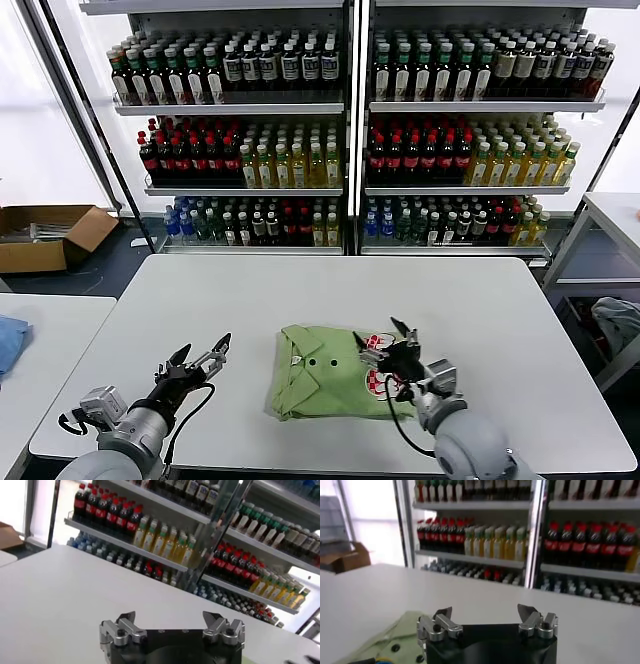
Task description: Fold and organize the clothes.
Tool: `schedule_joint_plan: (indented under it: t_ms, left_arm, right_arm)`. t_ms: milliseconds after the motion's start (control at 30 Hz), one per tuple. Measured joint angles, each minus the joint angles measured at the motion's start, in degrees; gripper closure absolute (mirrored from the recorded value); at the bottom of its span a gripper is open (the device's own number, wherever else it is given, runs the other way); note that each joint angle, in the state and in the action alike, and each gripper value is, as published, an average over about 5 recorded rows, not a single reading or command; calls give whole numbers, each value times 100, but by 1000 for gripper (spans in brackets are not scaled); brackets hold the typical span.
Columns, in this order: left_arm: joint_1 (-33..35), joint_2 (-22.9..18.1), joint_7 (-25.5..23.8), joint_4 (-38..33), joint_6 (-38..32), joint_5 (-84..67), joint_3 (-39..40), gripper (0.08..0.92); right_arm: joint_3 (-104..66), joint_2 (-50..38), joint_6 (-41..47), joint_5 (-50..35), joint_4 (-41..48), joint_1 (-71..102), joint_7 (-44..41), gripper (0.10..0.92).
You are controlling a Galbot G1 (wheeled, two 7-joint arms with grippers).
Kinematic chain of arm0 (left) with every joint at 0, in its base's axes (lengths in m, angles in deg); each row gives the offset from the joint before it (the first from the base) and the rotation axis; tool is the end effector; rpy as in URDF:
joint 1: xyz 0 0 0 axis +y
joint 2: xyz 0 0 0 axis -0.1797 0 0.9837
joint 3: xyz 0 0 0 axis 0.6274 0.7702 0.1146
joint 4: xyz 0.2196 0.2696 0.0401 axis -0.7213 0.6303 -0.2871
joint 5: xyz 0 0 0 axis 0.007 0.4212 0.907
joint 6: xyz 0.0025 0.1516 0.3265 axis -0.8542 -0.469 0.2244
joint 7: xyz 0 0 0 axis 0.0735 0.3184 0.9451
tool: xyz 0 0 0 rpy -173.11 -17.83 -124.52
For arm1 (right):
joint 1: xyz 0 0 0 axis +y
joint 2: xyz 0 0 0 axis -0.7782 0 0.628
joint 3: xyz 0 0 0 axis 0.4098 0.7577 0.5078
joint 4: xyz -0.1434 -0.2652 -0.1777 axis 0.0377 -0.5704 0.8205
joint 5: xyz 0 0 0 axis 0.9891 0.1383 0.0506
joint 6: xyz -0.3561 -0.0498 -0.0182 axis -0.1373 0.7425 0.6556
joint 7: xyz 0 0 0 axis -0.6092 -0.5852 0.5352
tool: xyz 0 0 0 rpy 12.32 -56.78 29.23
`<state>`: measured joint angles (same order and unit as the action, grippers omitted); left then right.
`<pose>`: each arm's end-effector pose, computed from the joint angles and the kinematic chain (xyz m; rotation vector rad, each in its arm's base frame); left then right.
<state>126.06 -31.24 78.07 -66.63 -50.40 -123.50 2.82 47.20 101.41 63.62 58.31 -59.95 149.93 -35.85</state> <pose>0.2008 0.0641 -0.2058 -0.1314 -2.7107 0.5272 0.2677 -0.0032 -0.2527 0.5326 -2.8400 0.0945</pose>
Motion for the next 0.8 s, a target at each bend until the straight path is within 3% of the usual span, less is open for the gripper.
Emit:
schedule_joint_plan:
  t_ms: [367,800]
  left_arm:
    - [-15,43,-644,268,-442,651,-250,177]
    - [322,-202,-1561,620,-2202,1808,-358,177]
  right_arm:
    - [-2057,200,-647,-193,-529,1398,-653,203]
    - [-3378,693,-1596,-145,-721,2808,-1263,203]
